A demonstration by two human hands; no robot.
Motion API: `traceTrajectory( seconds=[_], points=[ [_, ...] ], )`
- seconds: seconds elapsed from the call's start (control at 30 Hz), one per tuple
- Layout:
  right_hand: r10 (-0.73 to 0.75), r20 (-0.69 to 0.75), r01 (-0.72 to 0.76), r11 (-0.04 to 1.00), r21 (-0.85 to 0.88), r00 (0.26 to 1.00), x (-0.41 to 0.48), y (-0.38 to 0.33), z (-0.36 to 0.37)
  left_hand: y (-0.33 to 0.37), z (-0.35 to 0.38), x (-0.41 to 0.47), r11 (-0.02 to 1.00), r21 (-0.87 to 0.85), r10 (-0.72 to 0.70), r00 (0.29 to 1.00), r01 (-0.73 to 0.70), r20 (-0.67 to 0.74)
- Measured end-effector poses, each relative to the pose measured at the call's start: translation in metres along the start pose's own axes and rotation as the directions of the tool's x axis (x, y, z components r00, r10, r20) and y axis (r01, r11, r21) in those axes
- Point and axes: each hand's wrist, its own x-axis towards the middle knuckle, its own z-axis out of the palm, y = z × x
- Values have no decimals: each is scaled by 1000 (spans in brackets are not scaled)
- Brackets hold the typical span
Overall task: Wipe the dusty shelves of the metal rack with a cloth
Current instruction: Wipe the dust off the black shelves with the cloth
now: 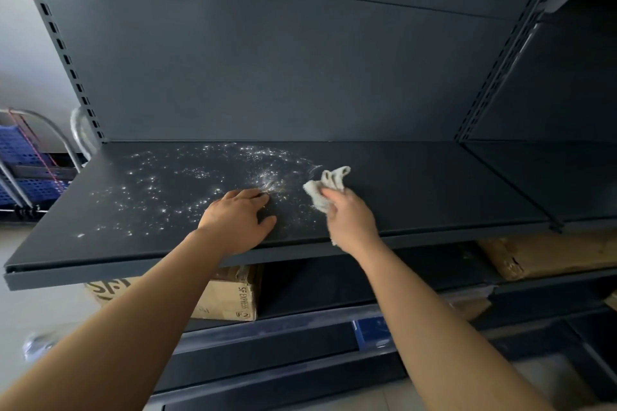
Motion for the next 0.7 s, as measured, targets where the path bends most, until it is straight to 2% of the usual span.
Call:
traceTrajectory(
  seconds=[0.07, 0.13, 0.23, 0.3, 0.37, 0.43, 0.57, 0.7],
  points=[
    [4, 22, -8, 982, 187, 1000, -4, -8, -4, 0, -2, 1, 1000, -1, -4, 1000, 4, 13],
    [48, -59, -32, 968, 250, 997, -2, 0, -21, 1, -4, 3, 1000, -2, -3, 1000, 3, 24],
    [188, -211, -149, 970, 190, 959, 9, 42, -55, 1, -5, 7, 1000, -26, -10, 1000, 10, 2],
    [290, -171, -277, 956, 95, 942, 17, 80, -66, 1, -7, 11, 999, -30, -25, 999, 24, -26],
    [337, -88, -342, 938, -57, 938, 22, 106, -61, 2, -8, 14, 999, -16, -46, 998, 45, -39],
    [327, -98, -338, 929, -149, 940, 33, 114, -50, -1, -8, 17, 998, -7, -63, 997, 63, -36],
    [291, -68, -299, 931, -208, 954, 71, 100, -32, -9, -10, 21, 994, -5, -112, 993, 112, -21],
    [137, 23, -128, 967, -221, 990, 95, 54, -4, -9, -10, 23, 992, -20, -129, 991, 128, -41]
  ],
)
